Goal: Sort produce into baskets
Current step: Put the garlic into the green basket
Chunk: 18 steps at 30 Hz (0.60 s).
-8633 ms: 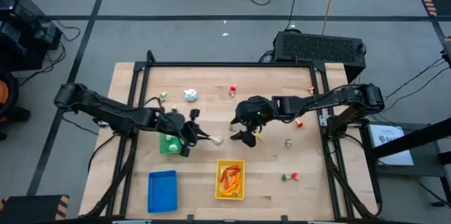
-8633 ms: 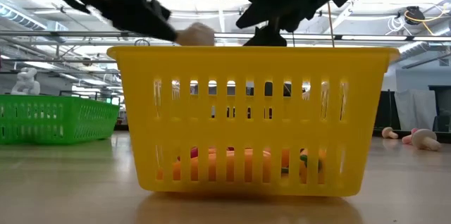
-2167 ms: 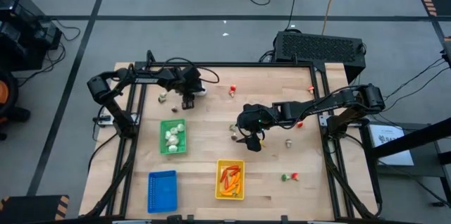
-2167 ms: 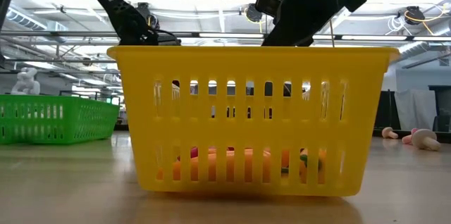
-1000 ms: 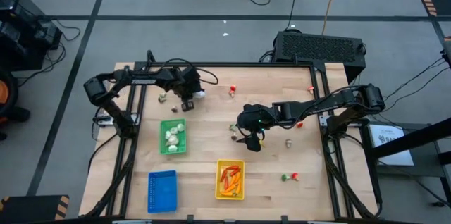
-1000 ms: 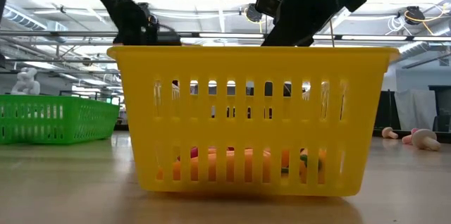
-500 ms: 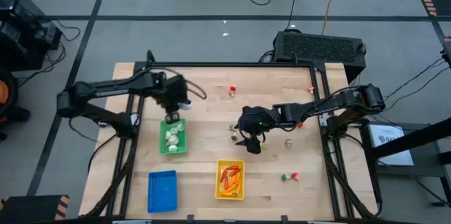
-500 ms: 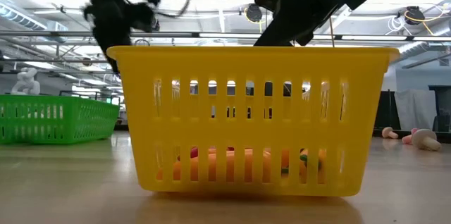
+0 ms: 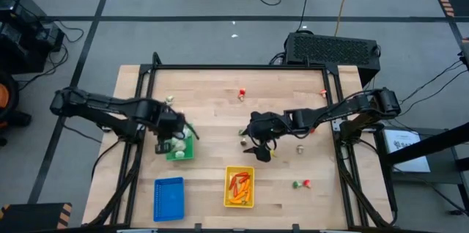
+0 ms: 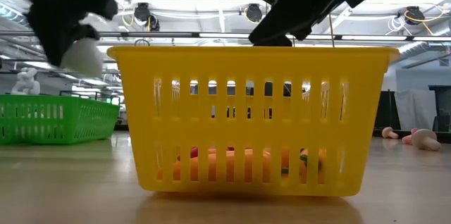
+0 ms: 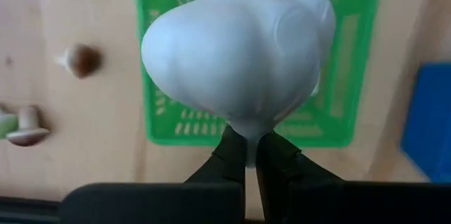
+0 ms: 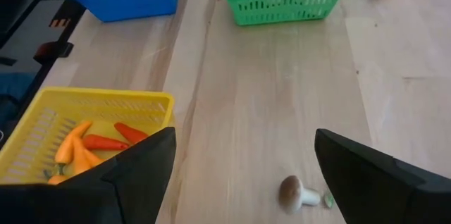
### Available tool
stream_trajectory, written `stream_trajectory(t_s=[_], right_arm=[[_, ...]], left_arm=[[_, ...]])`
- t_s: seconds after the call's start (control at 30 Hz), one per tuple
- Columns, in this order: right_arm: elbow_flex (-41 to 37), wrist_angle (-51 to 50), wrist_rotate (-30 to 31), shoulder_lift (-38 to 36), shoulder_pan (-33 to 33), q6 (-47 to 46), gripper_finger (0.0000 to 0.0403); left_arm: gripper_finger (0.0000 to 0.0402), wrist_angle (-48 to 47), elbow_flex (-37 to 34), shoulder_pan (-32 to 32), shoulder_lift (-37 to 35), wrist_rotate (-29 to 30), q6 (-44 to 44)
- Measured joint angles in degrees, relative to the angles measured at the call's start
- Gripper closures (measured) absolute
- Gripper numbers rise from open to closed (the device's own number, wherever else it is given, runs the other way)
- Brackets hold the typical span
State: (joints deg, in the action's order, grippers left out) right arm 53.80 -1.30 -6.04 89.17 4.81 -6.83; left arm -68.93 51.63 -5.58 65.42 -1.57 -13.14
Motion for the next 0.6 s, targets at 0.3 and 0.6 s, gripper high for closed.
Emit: stream_trajectory(t_s=[0.3,0.6], right_arm=[[0.00,0.40,-0.01,0.00,0.18,-0.13,0.0074],[0.00,0.37,-0.01,0.00,0.18,-0.83,0.0074]], left_arm=[[0.0389,4.72,-4.35,-4.32,3.26,8.21,12.50],[0.0389,7.88,-4.32,-4.71,7.74,8.22,22.97]])
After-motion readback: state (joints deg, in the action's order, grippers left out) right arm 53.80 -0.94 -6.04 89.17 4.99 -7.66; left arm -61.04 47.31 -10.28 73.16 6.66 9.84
